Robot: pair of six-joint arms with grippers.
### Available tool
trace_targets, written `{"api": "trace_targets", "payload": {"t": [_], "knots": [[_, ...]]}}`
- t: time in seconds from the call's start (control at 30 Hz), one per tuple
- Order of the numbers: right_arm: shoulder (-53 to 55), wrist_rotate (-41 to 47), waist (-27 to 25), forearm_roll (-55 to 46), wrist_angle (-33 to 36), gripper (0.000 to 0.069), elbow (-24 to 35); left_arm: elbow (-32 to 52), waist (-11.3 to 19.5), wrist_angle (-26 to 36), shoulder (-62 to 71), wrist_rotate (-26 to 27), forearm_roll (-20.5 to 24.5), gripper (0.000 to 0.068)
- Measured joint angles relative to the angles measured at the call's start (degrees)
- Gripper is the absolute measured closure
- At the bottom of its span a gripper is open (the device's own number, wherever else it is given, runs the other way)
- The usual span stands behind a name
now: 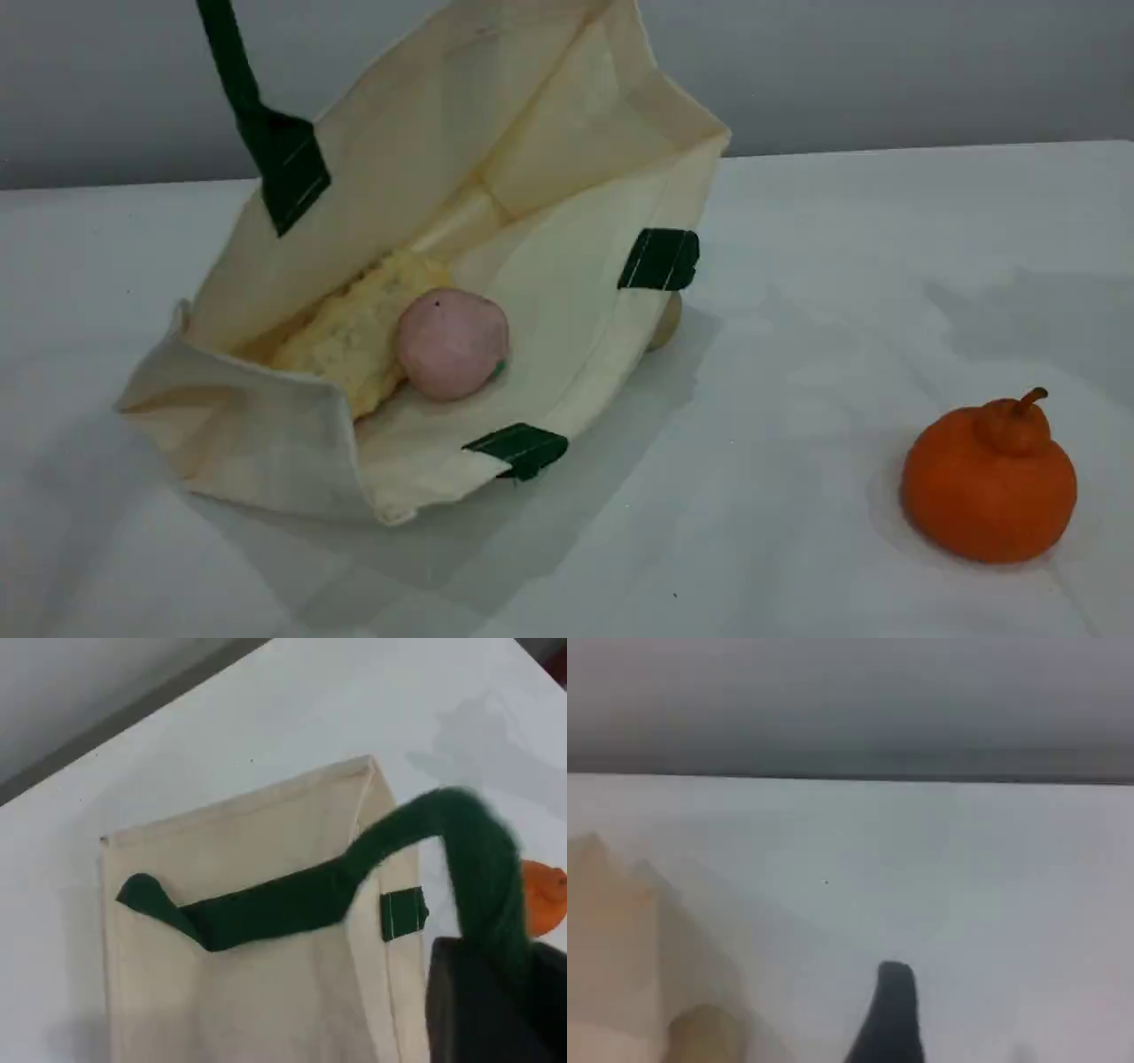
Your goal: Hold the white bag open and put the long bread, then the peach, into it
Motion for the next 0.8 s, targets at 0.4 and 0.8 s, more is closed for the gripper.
{"api": "trace_targets", "payload": {"t": [0.4, 0.8], "knots": [[-0.1, 0.0, 0.0, -1.4, 0.1, 0.0101, 0.0, 0.0, 0.1, -0.1, 0.0, -1.4, 0.6, 0.0218], [-9.8, 5.4, 0.1, -11.4, 5.1, 0.0101, -3.8, -0.1, 0.1, 0.2, -5.0, -11.7, 19.3, 0.0213]]}}
